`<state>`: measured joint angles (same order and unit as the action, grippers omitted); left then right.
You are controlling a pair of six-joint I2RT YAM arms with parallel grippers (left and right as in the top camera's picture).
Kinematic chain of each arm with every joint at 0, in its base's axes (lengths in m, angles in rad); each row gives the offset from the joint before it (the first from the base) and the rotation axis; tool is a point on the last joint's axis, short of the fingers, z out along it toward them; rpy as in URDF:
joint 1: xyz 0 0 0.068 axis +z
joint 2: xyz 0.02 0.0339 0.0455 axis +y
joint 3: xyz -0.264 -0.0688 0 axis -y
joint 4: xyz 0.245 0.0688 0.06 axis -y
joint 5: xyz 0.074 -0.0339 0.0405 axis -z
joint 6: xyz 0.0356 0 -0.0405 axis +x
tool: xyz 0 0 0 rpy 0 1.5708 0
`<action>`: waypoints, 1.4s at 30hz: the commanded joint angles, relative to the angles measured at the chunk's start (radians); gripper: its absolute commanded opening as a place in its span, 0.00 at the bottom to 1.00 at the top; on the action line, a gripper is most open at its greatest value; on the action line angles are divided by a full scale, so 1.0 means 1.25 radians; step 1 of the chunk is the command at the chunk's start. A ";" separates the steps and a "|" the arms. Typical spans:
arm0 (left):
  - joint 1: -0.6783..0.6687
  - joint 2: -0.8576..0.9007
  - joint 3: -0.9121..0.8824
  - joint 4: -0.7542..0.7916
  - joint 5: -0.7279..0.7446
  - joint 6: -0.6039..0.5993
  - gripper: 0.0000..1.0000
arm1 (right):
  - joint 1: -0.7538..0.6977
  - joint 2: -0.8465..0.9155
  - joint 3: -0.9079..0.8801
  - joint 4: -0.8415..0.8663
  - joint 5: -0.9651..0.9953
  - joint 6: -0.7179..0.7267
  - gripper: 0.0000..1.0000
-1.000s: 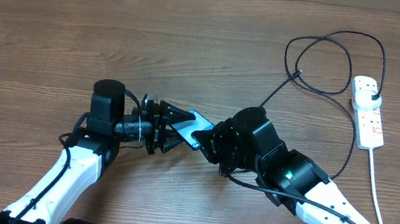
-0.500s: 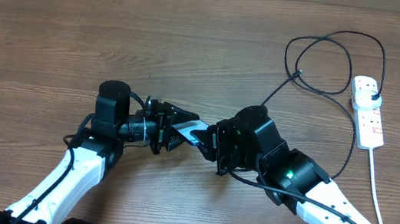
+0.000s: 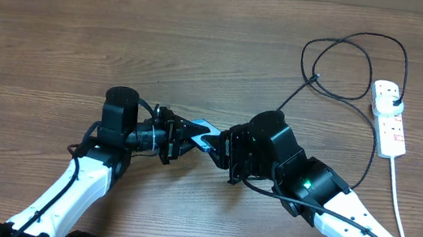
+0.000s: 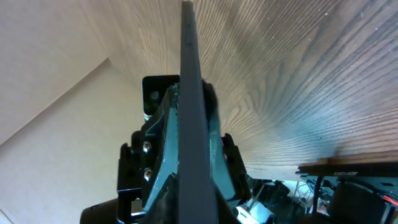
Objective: Plug charger to phone and switch on socket
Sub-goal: 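Close the left gripper on the phone's side held by the right gripper, then open the right gripper and move it right toward the black cable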
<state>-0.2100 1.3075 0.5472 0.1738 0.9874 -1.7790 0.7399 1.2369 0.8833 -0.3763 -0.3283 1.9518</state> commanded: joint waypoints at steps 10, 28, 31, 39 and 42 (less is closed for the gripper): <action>-0.007 0.000 0.010 0.007 -0.116 0.074 0.04 | 0.015 -0.017 0.005 -0.035 -0.094 -0.010 0.29; -0.005 0.000 0.010 -0.163 -0.202 0.312 0.04 | 0.014 -0.017 0.005 -0.234 0.352 -0.247 0.66; -0.005 0.000 0.010 -0.163 -0.170 0.361 0.04 | 0.004 -0.017 0.005 -0.234 0.450 -0.399 0.72; -0.005 0.000 0.010 -0.163 -0.079 0.472 0.04 | -0.159 -0.008 0.005 -0.244 0.363 -0.639 0.71; -0.005 0.000 0.010 -0.163 -0.080 0.472 0.04 | -0.266 0.022 0.007 -0.205 0.261 -0.752 0.69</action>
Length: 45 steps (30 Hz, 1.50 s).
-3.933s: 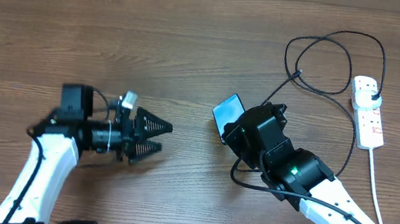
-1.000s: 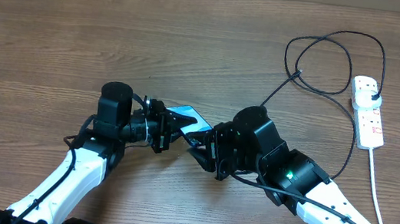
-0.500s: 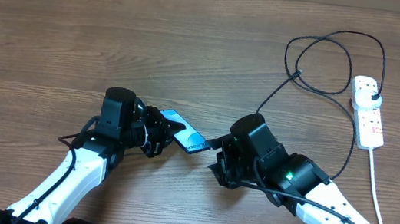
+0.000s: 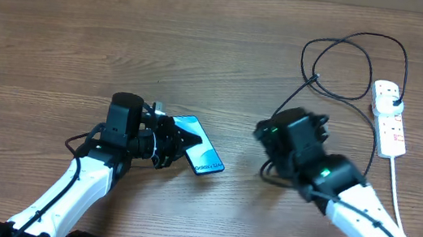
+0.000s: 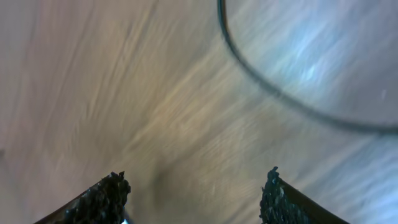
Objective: Plug charger to phone and switch on socket
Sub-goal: 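Open the right gripper and move it right toward the black cable, then grasp the black cable just behind its USB-C plug with the right gripper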
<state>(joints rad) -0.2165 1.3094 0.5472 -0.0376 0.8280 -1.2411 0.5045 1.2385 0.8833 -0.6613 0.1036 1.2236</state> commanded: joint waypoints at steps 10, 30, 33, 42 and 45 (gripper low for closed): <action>0.000 -0.002 0.010 0.007 0.041 0.042 0.04 | -0.320 0.263 0.067 0.196 -0.168 -0.392 0.67; 0.000 -0.002 0.010 0.006 0.005 0.042 0.04 | -0.332 0.514 0.069 0.614 -0.110 -0.419 0.56; 0.000 -0.002 0.010 0.006 0.006 0.042 0.04 | -0.331 0.533 0.069 0.644 -0.109 -0.421 0.53; 0.000 -0.002 0.010 0.006 0.005 0.041 0.04 | -0.327 0.602 0.069 0.682 -0.078 -0.421 0.52; 0.000 -0.002 0.010 0.006 0.005 0.041 0.04 | -0.326 0.623 0.069 0.692 -0.091 -0.421 0.46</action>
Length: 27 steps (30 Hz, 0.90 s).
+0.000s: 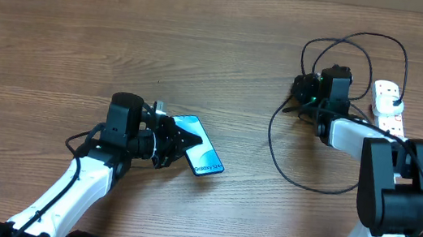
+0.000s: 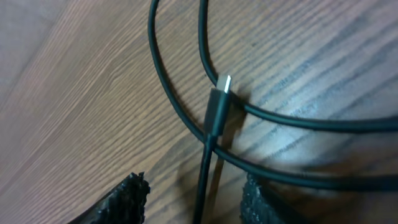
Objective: Plug charger to phone and switch on socket
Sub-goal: 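Grasp the black cable just behind its USB-C plug with the right gripper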
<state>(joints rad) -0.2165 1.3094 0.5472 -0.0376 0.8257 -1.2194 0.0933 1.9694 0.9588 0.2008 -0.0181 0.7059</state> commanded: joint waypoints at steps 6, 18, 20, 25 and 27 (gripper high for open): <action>0.000 -0.002 0.010 0.006 0.008 0.006 0.04 | 0.033 0.055 0.009 -0.059 -0.025 -0.006 0.35; 0.000 -0.002 0.010 0.006 0.011 0.006 0.04 | 0.040 0.055 0.009 -0.099 0.041 -0.007 0.20; 0.000 -0.002 0.010 0.007 0.017 0.001 0.04 | 0.032 0.054 0.009 -0.101 0.031 -0.007 0.10; 0.000 -0.002 0.010 0.007 0.043 -0.086 0.04 | 0.018 0.020 0.010 -0.149 -0.034 -0.006 0.04; 0.000 -0.002 0.010 0.007 0.052 -0.090 0.04 | 0.018 -0.020 0.010 -0.186 -0.052 -0.009 0.04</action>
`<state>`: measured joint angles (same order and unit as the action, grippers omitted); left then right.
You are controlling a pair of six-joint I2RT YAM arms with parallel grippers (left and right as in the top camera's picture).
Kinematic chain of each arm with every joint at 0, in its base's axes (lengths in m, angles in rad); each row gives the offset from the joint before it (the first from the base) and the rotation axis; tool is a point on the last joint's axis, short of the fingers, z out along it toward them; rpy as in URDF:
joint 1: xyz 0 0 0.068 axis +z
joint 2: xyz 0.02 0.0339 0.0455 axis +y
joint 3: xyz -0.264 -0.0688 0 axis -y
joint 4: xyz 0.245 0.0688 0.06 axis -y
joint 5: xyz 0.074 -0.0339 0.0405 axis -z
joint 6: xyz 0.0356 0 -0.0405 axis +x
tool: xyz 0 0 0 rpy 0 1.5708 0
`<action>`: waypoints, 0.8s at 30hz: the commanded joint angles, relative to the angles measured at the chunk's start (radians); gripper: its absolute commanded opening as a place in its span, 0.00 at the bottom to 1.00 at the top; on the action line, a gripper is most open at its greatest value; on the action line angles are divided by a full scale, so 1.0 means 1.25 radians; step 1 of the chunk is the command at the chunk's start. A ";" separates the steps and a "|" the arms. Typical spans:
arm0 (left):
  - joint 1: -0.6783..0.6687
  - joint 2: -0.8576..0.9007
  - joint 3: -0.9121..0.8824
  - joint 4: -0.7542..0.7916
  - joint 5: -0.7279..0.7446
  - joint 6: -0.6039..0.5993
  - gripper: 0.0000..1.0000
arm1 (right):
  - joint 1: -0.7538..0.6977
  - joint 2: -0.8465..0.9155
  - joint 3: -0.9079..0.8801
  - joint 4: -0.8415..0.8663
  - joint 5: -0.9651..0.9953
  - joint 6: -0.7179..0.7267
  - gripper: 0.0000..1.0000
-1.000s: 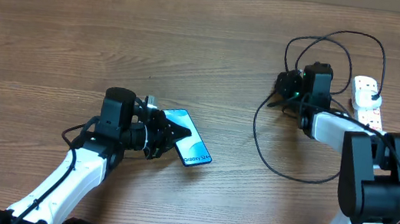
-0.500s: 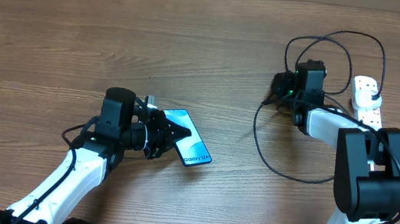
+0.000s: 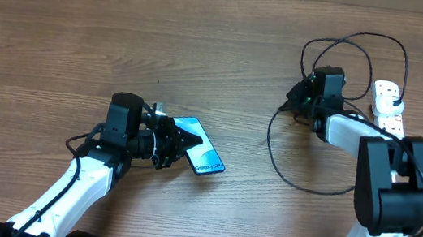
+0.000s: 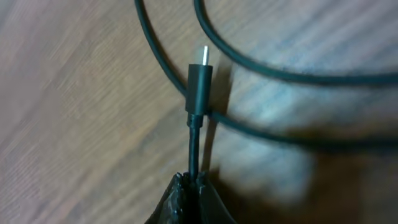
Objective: Plug charger to phone and switch on socket
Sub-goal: 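Grasp the black cable just behind its USB-C plug with the right gripper, then carry the plug left toward the phone while the left gripper raises it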
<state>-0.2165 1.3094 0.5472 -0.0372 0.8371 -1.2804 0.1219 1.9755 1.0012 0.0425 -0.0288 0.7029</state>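
A blue phone (image 3: 198, 156) lies tilted at the table's middle left, one end held by my left gripper (image 3: 174, 145), which is shut on it. Far to the right, my right gripper (image 3: 297, 99) is shut on the black charger cable (image 4: 193, 146) just behind its plug (image 4: 199, 87), whose silver tip points away from the fingers. The cable (image 3: 302, 175) loops over the wood to the white socket strip (image 3: 388, 117) at the right edge, where its adapter is plugged in.
Loose cable loops (image 3: 359, 56) lie behind and beside the right gripper, and a white lead (image 3: 399, 200) runs from the strip toward the front edge. Bare wooden table (image 3: 83, 36) spreads to the left and back.
My right gripper was open over the plug and cable; now it is shut on the cable just behind the plug. It sits slightly further left. The left gripper and phone have not moved.
First both grippers met at the table's middle with the phone between them. Then the right gripper had let go and stood to the right, the left holding the phone alone. Later the right gripper hung open over the plug, and now grips the cable.
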 commanded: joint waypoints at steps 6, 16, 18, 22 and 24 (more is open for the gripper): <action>0.000 -0.002 0.010 0.013 0.066 -0.041 0.04 | -0.005 -0.236 -0.024 -0.247 -0.155 -0.090 0.04; 0.018 -0.002 0.010 0.403 0.168 -0.005 0.04 | -0.004 -0.622 -0.024 -0.749 -0.457 -0.280 0.04; 0.025 -0.002 0.011 0.489 0.189 -0.024 0.04 | -0.004 -0.685 -0.024 -0.840 -0.526 -0.360 0.04; 0.026 -0.002 0.029 0.522 0.207 -0.029 0.04 | -0.004 -0.791 -0.025 -0.979 -0.675 -0.485 0.04; 0.026 0.000 0.039 0.522 0.215 -0.029 0.04 | -0.003 -0.835 -0.025 -1.023 -0.734 -0.524 0.04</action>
<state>-0.1890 1.3121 0.5510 0.5995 1.0447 -1.3094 0.1184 0.9977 0.9665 -1.2037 -0.7437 0.2096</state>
